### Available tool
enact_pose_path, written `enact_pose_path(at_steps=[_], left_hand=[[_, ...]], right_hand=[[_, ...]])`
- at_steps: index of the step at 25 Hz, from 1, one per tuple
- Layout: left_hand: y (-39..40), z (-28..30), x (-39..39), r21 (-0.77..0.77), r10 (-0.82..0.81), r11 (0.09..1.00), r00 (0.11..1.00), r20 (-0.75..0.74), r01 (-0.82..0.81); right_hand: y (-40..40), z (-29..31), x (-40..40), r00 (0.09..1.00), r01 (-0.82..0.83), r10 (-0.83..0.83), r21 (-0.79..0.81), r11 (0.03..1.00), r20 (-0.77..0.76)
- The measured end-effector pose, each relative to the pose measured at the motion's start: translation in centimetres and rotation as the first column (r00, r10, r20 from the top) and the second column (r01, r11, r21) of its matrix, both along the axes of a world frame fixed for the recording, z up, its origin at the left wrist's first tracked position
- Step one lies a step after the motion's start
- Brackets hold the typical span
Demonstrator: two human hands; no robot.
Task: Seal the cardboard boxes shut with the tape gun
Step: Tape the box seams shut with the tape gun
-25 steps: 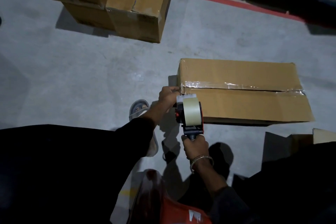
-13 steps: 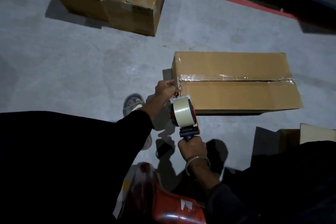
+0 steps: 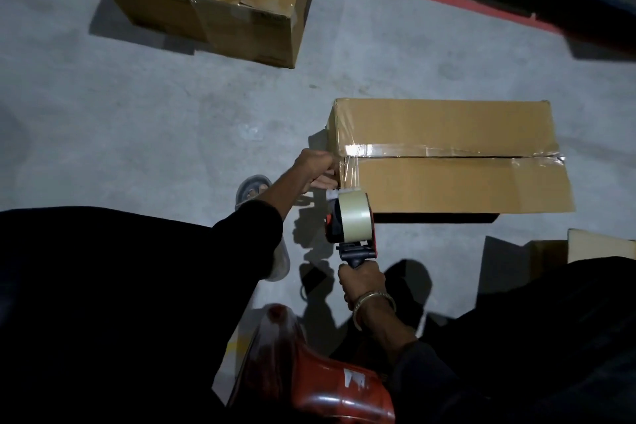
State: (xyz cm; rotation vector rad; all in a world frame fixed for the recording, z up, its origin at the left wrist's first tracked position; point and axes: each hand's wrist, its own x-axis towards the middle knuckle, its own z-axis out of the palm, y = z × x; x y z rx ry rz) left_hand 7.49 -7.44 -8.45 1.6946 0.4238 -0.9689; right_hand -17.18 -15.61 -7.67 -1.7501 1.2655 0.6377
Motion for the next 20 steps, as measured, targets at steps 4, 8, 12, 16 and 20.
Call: enact_pose_path(at_steps=[4,8,12,16,20], left_hand=[[-1.6,-1.5,-0.6,0.264,-0.302,0.930,0.942,0.150,0.256],[-2.0,-1.9,-0.2,0.300,-0.260,0.937,0.931,0.255,0.179],[-2.2,-2.3,-0.1,0.281,-0.189,0.952,0.952,0.241,0.118],[-2.4,-1.8,-0.4,0.306,-0.185,0.946,0.956,0.229,0.110],[-2.6,-1.8,-0.1,0.257,-0.131,0.963,0.970,0.204,0.076]], right_hand=[[0.1,0.2,0.2,1.000,-0.020,0.020,-0.016,1.000,-0.006],[0.0,-0.5,0.4,1.000,-0.006,0.006,0.001,1.000,-0.012],[1.4,6.7,2.0,1.000,-0.008,0.009,-0.047,0.999,0.013],[2.3,8.8,1.7,0.999,0.018,-0.018,-0.015,1.000,-0.048],[2.0,3.9,0.6,0.992,0.085,-0.082,0.029,0.996,-0.095]])
